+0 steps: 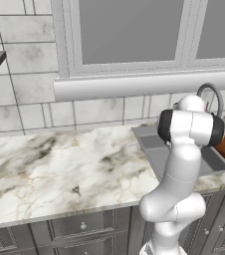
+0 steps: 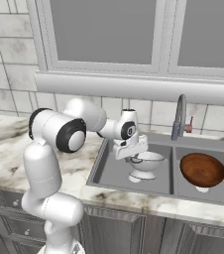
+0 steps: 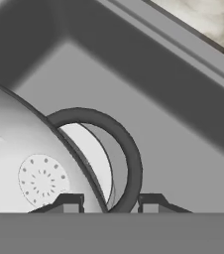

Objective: Place the colander in the left basin and the bowl in the right basin of the sink.

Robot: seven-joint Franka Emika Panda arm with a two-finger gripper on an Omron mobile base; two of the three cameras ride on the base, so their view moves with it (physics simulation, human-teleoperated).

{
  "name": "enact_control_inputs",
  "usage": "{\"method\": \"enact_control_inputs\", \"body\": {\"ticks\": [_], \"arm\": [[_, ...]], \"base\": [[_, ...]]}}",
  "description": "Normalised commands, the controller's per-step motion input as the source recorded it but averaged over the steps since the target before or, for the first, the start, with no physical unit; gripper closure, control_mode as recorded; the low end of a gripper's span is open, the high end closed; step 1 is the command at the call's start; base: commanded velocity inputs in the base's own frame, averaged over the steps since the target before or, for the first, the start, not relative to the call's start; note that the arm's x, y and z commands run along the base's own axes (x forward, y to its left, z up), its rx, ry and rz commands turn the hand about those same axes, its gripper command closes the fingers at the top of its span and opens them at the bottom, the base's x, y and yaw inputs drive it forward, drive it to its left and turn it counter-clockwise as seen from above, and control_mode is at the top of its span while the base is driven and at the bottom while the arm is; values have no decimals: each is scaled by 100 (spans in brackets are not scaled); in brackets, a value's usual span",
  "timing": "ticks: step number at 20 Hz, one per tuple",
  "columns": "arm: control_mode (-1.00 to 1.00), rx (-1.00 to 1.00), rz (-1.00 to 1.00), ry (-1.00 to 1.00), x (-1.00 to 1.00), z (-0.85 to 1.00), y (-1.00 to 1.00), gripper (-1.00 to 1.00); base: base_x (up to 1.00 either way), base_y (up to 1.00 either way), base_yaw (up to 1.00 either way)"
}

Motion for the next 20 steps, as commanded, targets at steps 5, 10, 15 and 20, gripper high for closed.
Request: {"method": "enact_control_inputs", "body": {"ticks": [5,10,15,20], "arm": [[-100,0,0,12,-11,-6,5,-100],[-100,0,0,4,-1,-1,1,-100],[-100,0,0,0,0,0,0,-100],[-100,0,0,0,0,0,0,-100]], "base": [[0,0,0],[0,0,0],[0,0,0],[0,0,0]]}}
